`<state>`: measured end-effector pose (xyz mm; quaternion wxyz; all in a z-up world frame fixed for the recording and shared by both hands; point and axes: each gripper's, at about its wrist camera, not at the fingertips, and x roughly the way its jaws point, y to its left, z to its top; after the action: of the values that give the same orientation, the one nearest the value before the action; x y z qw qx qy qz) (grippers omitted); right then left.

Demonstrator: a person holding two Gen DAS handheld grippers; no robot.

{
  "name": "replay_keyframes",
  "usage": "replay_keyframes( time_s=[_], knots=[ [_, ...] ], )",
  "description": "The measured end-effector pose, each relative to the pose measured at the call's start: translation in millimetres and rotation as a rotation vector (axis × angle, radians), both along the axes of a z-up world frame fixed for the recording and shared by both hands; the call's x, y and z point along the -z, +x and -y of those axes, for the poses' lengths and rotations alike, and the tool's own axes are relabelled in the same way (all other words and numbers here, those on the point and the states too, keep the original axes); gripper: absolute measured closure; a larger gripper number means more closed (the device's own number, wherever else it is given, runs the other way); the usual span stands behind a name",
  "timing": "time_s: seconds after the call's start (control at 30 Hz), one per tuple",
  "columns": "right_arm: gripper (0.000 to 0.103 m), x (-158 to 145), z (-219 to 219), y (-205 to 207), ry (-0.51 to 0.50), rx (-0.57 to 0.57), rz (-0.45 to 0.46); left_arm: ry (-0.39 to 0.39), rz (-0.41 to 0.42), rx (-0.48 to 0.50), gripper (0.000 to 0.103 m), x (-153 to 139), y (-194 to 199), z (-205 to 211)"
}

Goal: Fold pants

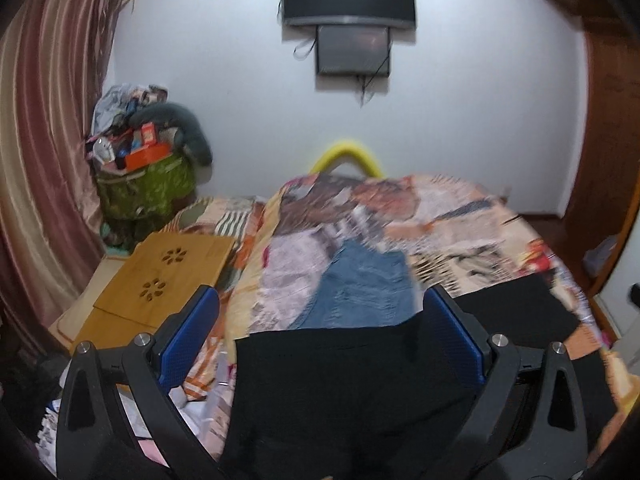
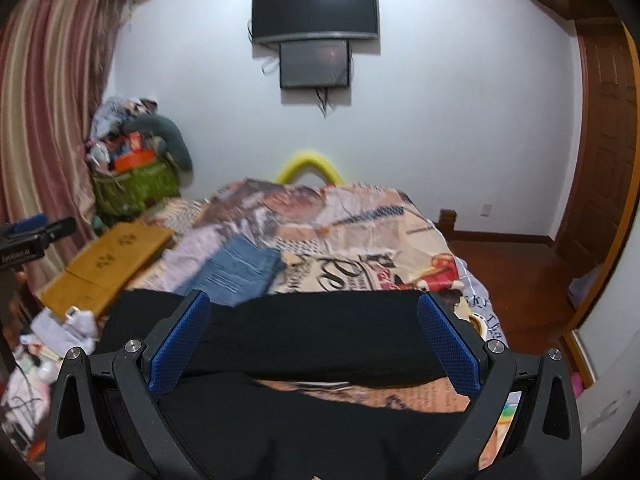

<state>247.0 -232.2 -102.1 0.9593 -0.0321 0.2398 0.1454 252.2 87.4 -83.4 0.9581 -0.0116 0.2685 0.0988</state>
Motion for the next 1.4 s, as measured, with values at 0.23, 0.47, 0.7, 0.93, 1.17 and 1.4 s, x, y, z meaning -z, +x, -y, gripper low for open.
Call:
replay_keyframes(
  time_s=[0.23, 0.47, 0.7, 0.93, 1.17, 1.4],
  knots=[
    [0.0, 32.9, 17.6, 65.1, 0.002, -0.01, -0.134, -0.033, -0.183, -0.068, 0.0, 62.9, 80.8, -68.4],
    [0.0, 68.8, 11.6, 121.3, -0.091, -0.055, -0.229, -0.116, -0.367, -0.123, 0.012, 132.7, 128.8, -117.8],
    [0.001, 105.1, -0.5, 183.1, -0.132, -0.136, -0.32, -0.159, -0.498, -0.111, 0.019, 187.4, 150.0, -127.6],
    [0.002, 137.4, -32.0, 225.4, -0.117, -0.231, -0.432, -0.193, -0.617, -0.092, 0.031, 224.9, 167.3, -133.6],
    [0.019, 157.3, -63.3, 232.2, -0.191, -0.299, -0.427, -0.123, -0.619, -0.063, 0.062, 222.3, 168.3, -118.5],
    [0.075, 164.3, -69.5, 228.2, -0.221, -0.251, -0.389, 0.002, -0.571, -0.022, 0.08, 198.1, 156.9, -94.2]
  ],
)
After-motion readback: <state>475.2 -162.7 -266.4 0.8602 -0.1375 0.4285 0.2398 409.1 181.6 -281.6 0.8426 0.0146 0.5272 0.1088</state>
